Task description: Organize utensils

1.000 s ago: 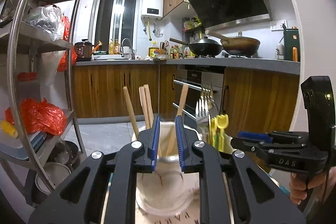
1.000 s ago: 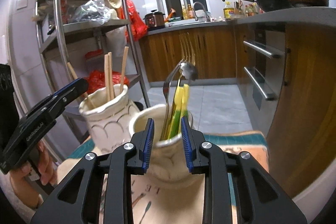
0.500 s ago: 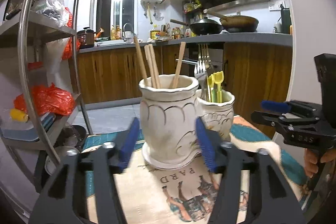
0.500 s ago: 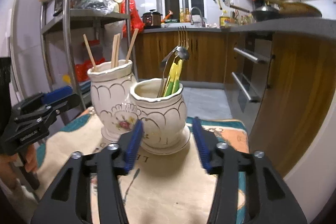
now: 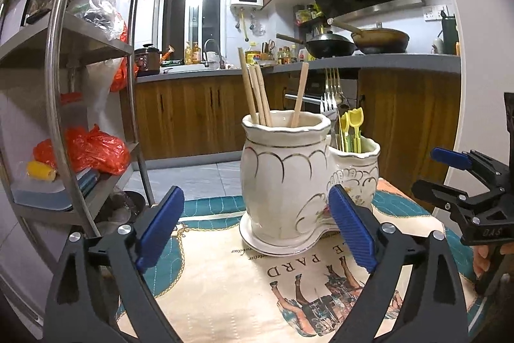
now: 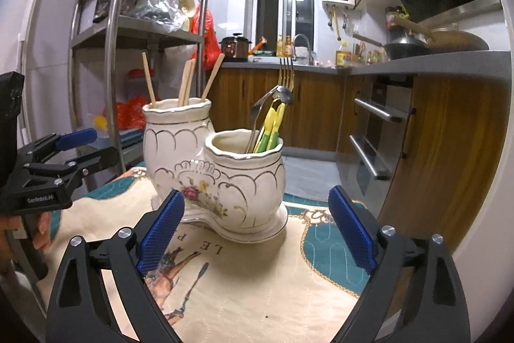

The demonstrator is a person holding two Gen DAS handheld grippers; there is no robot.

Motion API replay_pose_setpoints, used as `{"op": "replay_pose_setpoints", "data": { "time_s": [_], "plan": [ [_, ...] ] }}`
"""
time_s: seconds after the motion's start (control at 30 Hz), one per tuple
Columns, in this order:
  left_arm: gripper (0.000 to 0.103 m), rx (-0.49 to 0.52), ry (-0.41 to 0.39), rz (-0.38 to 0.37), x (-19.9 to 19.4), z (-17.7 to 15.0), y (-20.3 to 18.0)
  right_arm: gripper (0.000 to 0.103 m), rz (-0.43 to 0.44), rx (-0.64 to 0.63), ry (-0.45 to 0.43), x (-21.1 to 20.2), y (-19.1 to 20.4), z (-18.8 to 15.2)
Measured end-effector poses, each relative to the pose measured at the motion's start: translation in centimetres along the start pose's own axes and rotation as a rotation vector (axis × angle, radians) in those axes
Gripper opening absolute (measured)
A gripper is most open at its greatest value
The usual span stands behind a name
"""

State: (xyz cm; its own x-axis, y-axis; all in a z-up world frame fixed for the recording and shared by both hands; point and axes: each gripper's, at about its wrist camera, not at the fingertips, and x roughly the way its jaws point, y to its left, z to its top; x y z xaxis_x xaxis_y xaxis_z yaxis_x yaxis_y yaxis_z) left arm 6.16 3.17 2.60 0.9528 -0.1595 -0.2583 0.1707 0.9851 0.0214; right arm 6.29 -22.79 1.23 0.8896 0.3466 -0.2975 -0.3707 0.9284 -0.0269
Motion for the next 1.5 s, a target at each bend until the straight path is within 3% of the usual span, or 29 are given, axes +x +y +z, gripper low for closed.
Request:
{"op": "replay_pose_setpoints", "data": {
  "time_s": [0.27, 1.5],
  "plan": [
    [0.097, -0.012, -0.009, 0.006, -0.08, -0.04, 0.25, 0.097, 0.000, 0.016, -0.008, -0.19, -0.25, -0.05],
    [0.097, -0.021, 0.005, 0.022, 0.27, -0.01, 0.58, 0.097, 0.000, 0.030, -0.015, -0.13, -0.52, -0.05]
  ]
}}
